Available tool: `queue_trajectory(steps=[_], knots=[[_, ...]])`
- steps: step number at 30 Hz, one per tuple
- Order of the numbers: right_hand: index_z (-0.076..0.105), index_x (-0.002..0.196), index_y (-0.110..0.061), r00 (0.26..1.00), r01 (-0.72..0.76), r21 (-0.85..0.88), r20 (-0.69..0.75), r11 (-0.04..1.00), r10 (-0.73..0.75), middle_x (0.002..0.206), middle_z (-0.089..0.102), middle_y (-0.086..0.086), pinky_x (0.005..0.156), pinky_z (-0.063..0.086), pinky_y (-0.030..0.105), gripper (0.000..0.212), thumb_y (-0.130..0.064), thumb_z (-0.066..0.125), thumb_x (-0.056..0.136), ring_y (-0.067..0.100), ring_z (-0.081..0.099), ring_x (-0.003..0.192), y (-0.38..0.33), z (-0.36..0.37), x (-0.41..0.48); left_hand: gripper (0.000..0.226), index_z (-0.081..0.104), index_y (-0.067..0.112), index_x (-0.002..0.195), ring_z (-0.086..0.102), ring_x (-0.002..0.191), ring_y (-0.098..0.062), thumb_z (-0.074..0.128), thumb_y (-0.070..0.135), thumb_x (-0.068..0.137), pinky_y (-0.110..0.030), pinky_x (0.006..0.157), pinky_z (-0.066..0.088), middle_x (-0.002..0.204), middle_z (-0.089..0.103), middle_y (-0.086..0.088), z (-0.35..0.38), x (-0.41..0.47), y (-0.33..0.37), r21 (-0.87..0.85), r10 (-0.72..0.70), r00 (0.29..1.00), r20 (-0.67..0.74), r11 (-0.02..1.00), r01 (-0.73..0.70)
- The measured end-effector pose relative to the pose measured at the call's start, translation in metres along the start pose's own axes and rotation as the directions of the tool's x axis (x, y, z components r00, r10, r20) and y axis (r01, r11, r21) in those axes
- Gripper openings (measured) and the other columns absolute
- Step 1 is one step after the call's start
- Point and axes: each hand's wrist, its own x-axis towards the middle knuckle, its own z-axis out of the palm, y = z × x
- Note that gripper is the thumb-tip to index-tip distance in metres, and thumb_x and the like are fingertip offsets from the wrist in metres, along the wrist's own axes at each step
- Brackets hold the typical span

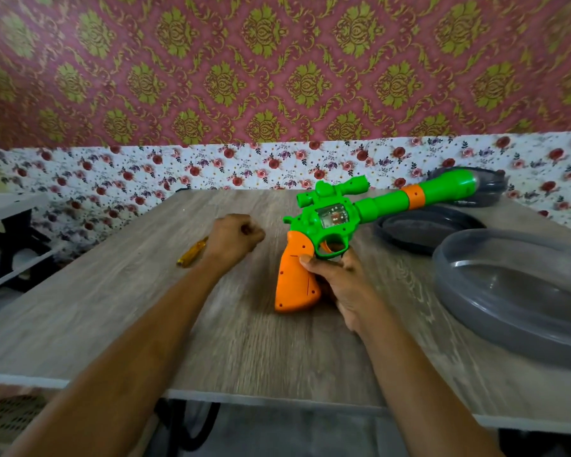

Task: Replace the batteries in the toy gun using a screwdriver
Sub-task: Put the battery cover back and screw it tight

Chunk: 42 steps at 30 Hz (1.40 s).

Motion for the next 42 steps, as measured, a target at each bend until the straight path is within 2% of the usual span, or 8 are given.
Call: queue_trajectory(steps=[4,9,18,23,30,34,38,42], knots=[[0.046,0.128,-0.008,1.000,-0.012,-0.004,-0.019,1.000,0.012,0.120,0.063,0.010,0.090,0.050,0.035,0.061,-0.004,0.074,0.074,0.019,0.062,0.103,0.001,0.000,0.001,0.025,0.060,0.009,0.065,0.059,0.049,-0.005,0.061,0.009,0.089,-0.017,0.055,0.052,0.055,0.059,0.001,-0.012,-0.046,0.029,-0.416,-0.137,0.989,0.060,0.897,0.149],[0.047,0.128,-0.010,1.000,-0.017,-0.026,-0.009,1.000,0.017,0.120,0.063,0.010,0.099,0.047,0.047,0.071,-0.013,0.081,0.066,0.024,0.061,0.110,0.001,0.001,0.000,0.024,0.059,0.009,0.065,0.055,0.048,-0.006,0.060,0.008,0.089,-0.016,0.051,0.050,0.053,0.057,0.002,-0.011,-0.077,0.038,-0.577,-0.209,0.962,0.175,0.770,0.273],[0.046,0.129,-0.008,1.000,-0.017,-0.015,0.001,1.000,0.017,0.122,0.062,0.013,0.102,0.043,0.049,0.064,-0.006,0.075,0.072,0.027,0.059,0.113,0.001,0.000,0.000,0.027,0.062,0.012,0.063,0.055,0.049,-0.005,0.058,0.009,0.090,-0.015,0.049,0.047,0.053,0.060,0.001,-0.013,-0.078,0.038,-0.583,-0.188,0.900,0.393,0.706,0.402],[0.047,0.127,-0.010,0.999,-0.034,-0.026,0.026,0.999,0.034,0.122,0.062,0.012,0.102,0.044,0.050,0.070,-0.013,0.081,0.066,0.027,0.059,0.113,0.003,-0.001,0.003,0.024,0.063,0.011,0.066,0.055,0.050,-0.003,0.058,0.011,0.090,-0.014,0.049,0.047,0.053,0.061,0.004,-0.010,-0.079,0.037,-0.565,-0.170,0.894,0.415,0.721,0.400],[0.046,0.128,-0.010,0.998,-0.031,-0.013,0.046,0.999,0.032,0.123,0.062,0.011,0.102,0.043,0.051,0.064,-0.008,0.076,0.071,0.027,0.059,0.113,0.006,-0.004,0.005,0.025,0.064,0.013,0.064,0.055,0.048,-0.003,0.060,0.011,0.089,-0.014,0.048,0.046,0.052,0.061,0.006,-0.008,-0.078,0.036,-0.546,-0.180,0.887,0.425,0.731,0.409],[0.045,0.129,-0.011,0.998,-0.036,-0.015,0.046,0.999,0.036,0.123,0.061,0.011,0.101,0.044,0.050,0.074,-0.016,0.081,0.064,0.026,0.059,0.113,0.006,-0.004,0.005,0.024,0.062,0.011,0.064,0.054,0.048,-0.004,0.061,0.012,0.089,-0.014,0.047,0.045,0.053,0.061,0.004,-0.008,-0.078,0.035,-0.541,-0.178,0.888,0.423,0.736,0.406],[0.046,0.128,-0.011,0.998,-0.033,-0.023,0.057,0.999,0.034,0.124,0.061,0.011,0.101,0.044,0.050,0.066,-0.011,0.078,0.070,0.027,0.058,0.113,0.007,-0.006,0.007,0.026,0.059,0.012,0.062,0.053,0.047,-0.004,0.063,0.014,0.088,-0.014,0.046,0.044,0.053,0.060,0.004,-0.008,-0.078,0.034,-0.521,-0.164,0.889,0.428,0.759,0.391],[0.047,0.129,-0.009,0.997,-0.037,-0.009,0.069,0.999,0.038,0.125,0.060,0.013,0.100,0.045,0.048,0.071,-0.012,0.078,0.065,0.028,0.058,0.114,0.005,-0.006,0.006,0.025,0.058,0.012,0.063,0.052,0.046,-0.002,0.064,0.016,0.087,-0.012,0.045,0.042,0.052,0.059,0.005,-0.009,-0.078,0.034,-0.515,-0.154,0.884,0.441,0.764,0.390]])
